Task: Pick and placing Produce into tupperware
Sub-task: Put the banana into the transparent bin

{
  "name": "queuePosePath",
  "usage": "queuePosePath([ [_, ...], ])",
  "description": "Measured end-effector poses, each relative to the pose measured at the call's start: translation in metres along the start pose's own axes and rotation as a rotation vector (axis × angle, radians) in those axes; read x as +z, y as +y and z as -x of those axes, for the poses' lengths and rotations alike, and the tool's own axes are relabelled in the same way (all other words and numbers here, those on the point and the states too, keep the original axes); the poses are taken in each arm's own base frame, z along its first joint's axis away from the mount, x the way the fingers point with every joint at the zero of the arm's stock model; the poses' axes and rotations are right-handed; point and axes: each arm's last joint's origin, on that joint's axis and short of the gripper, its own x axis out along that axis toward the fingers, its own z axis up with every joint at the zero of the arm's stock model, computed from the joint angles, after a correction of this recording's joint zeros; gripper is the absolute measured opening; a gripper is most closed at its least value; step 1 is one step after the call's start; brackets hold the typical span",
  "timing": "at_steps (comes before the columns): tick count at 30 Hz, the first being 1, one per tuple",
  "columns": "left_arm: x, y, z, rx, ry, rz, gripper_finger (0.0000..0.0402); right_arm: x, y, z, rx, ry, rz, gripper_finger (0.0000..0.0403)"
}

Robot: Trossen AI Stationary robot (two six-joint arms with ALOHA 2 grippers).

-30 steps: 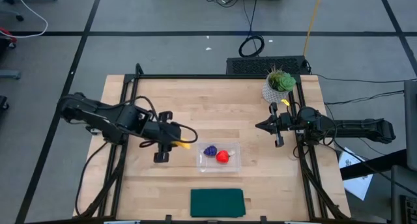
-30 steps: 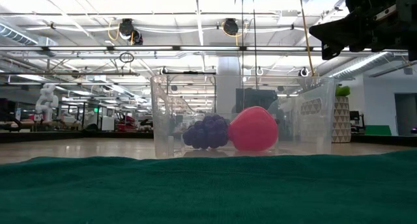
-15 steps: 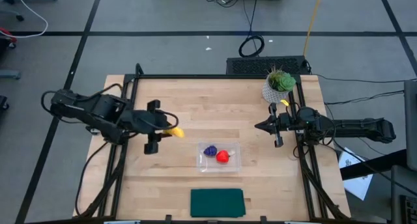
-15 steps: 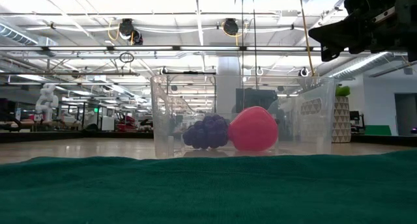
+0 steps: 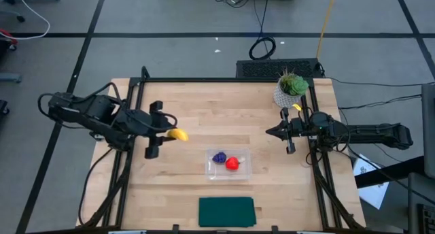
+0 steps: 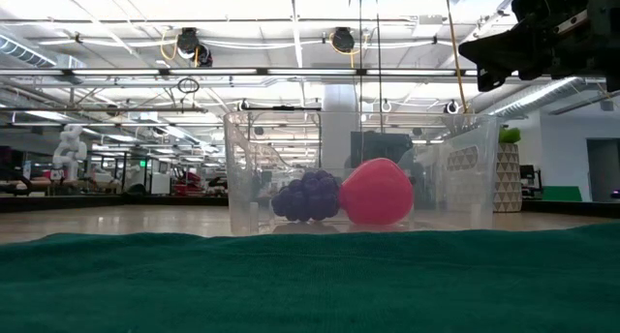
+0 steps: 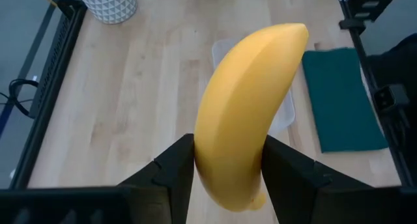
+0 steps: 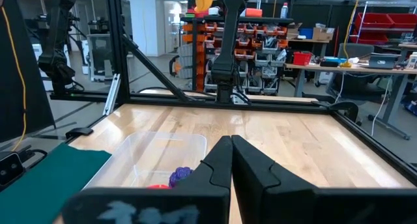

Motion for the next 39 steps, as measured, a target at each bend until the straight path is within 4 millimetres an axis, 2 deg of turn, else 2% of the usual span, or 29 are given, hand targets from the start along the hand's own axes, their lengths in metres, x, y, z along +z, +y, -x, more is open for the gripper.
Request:
queuePosePath([
  [11,-0.005,0.005,0.015,-0.008,-0.054,-0.008,0.0163,0.000,0.000,0.000,0.000,0.001,0.000,0.0000],
  [18,-0.020,0.014,0.020,-0.007,-0.130,0.012,0.0163,0.000,0.000,0.000,0.000,0.001,0.000,0.0000],
  [28,-0.041,0.019,0.002,-0.083,-0.238,0.014,0.0163,0.000,0.000,0.000,0.000,0.000,0.002,0.0000],
  [34,-0.044,0.020,-0.021,-0.157,-0.274,-0.003,0.0163,0.000,0.000,0.000,0.000,0.000,0.004,0.0000],
  [39,-0.044,0.021,-0.031,-0.189,-0.317,-0.012,0.0163,0.000,0.000,0.000,0.000,0.001,0.004,0.0000],
])
